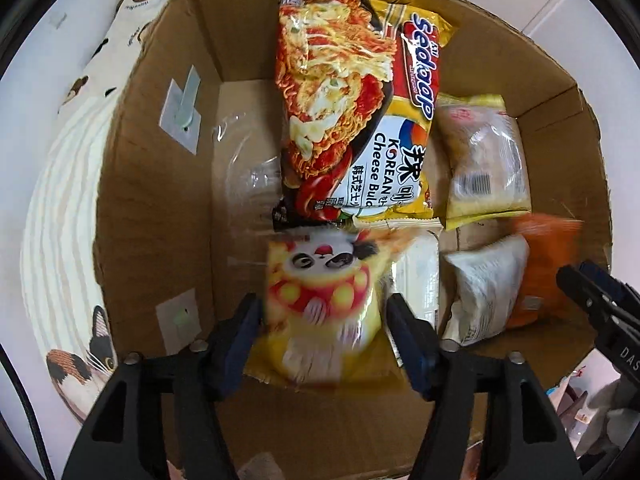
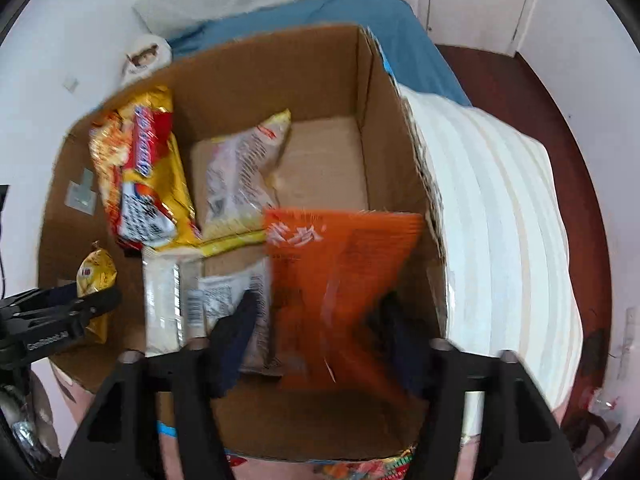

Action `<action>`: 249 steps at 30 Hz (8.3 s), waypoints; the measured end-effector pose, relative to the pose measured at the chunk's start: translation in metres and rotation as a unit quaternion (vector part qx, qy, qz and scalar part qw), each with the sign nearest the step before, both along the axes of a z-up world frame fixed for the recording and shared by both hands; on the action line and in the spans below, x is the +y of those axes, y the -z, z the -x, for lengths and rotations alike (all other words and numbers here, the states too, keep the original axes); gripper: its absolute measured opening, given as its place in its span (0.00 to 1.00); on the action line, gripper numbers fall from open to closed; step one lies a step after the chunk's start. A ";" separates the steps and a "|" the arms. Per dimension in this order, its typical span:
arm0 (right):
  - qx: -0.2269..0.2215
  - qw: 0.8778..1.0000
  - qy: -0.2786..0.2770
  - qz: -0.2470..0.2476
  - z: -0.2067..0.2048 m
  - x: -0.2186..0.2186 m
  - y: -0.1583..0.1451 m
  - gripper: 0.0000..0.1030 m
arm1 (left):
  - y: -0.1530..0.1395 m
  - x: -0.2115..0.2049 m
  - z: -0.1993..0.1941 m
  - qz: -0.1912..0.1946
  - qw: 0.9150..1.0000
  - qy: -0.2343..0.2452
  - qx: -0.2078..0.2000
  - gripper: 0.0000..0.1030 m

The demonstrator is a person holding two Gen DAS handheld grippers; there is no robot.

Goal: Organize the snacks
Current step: 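Carry both packets into the cardboard box and open both tools, then reach the left tool to the brown biscuit packet while the right tool reaches the candy-ball bag, then grasp the brown biscuit packet with the left tool while the right tool grasps the candy-ball bag, then carry both packets into the box and open both tools, then reach the left tool to the orange packet while the right tool reaches the red stick packet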

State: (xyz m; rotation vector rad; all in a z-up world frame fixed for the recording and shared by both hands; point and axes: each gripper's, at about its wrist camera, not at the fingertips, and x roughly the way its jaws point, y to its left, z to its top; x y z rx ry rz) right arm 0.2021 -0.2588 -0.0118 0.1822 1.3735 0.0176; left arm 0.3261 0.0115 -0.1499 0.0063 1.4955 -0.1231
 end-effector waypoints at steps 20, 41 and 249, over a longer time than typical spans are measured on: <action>-0.039 0.999 0.001 0.018 0.020 0.008 -0.040 0.94 | -0.058 -0.020 0.029 -0.015 0.996 0.008 -0.089 0.85; -0.205 0.978 -0.011 0.026 0.122 0.024 -0.167 0.95 | -0.181 -0.002 0.133 -0.021 0.964 -0.002 -0.266 0.85; -0.039 0.997 0.057 -0.019 0.190 -0.087 -0.054 0.96 | -0.081 -0.060 0.209 -0.014 0.991 -0.003 -0.134 0.88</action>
